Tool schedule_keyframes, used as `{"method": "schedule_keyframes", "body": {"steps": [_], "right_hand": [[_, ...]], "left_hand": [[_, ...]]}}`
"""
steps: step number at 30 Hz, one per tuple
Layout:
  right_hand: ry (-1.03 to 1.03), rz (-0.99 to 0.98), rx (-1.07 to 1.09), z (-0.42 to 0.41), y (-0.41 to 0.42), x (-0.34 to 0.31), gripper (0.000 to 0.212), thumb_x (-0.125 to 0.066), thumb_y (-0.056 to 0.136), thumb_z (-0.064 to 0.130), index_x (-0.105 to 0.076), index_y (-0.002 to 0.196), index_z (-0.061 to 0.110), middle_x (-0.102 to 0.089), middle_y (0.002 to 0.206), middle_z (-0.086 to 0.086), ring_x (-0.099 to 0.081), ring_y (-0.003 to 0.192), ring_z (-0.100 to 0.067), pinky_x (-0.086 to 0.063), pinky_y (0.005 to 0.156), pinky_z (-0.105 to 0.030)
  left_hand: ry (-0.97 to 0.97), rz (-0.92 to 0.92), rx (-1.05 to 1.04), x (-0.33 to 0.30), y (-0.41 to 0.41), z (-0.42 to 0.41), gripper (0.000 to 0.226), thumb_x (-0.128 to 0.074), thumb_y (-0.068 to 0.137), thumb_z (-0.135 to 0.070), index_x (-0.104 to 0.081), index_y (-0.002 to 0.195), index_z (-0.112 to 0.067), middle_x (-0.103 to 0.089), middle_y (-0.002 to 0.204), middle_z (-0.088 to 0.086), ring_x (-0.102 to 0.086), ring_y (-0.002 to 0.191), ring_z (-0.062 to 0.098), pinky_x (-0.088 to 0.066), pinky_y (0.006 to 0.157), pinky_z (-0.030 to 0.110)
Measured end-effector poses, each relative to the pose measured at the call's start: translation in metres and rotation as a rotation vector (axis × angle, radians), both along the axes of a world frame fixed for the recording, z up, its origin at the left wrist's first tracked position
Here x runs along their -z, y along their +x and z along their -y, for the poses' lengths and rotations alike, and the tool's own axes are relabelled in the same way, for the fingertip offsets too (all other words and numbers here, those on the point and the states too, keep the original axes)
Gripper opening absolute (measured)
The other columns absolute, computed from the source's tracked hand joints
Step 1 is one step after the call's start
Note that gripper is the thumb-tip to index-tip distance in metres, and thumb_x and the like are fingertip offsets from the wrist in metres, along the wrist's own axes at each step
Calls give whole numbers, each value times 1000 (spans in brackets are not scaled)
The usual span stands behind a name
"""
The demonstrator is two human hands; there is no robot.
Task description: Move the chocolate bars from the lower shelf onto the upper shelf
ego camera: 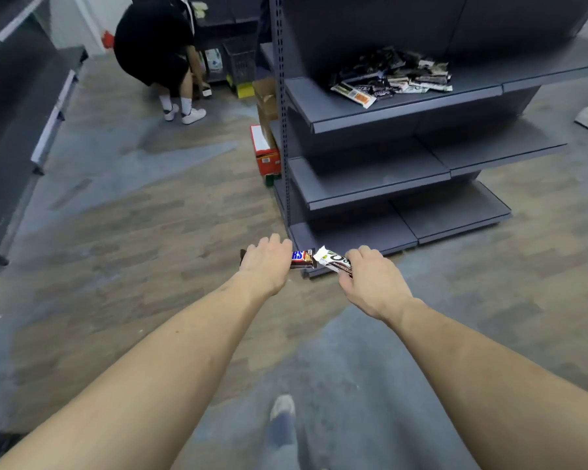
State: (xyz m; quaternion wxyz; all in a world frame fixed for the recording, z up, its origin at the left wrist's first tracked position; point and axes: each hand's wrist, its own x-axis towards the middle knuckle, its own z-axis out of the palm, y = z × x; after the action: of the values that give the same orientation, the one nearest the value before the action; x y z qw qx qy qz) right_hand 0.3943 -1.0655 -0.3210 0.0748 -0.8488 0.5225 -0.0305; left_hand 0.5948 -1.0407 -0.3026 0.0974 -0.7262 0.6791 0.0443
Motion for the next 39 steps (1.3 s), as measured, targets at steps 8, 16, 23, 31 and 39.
{"method": "schedule_keyframes", "body": {"steps": [8,16,23,31,39], "right_hand": [[-47,-90,50,139,-3,14,28,-38,101,37,-48,117,16,-49,111,-4,-49,98,-25,-38,77,-35],[-21,-54,149,276,-14,-9,42,-53,97,42,-47,128,15,-49,121,-4,-48,108,-23,-45,83,-32],[-52,-19,167,375,-61,-17,42,-60,93,40,-50,127,19,-51,118,-1,-49,107,-22,-48,85,-34],[-90,-15,63,487,-139,-27,41,-61,93,37,-50,129,21,-51,117,0,-49,104,-23,-46,86,-35],[-171,-49,-16,580,-163,-46,44,-59,94,34,-47,134,20,-51,126,-3,-49,113,-26,-41,91,-36]], "left_hand": [[-61,-108,72,12,-5,156,35,-48,84,-9,-46,118,-11,-46,115,10,-45,107,28,-39,85,38],[-217,-112,235,4,-22,303,23,-44,92,-25,-47,113,-14,-49,110,7,-47,98,27,-34,75,35],[-230,-108,307,-1,-64,406,37,-49,95,-44,-46,121,-17,-49,112,6,-49,100,26,-43,82,37],[-284,-114,153,-15,-129,497,35,-48,93,-37,-46,122,-18,-50,115,6,-49,105,26,-43,86,38],[-355,-104,33,-30,-161,559,38,-60,92,-27,-49,128,-21,-49,122,2,-49,110,23,-42,91,36]]}}
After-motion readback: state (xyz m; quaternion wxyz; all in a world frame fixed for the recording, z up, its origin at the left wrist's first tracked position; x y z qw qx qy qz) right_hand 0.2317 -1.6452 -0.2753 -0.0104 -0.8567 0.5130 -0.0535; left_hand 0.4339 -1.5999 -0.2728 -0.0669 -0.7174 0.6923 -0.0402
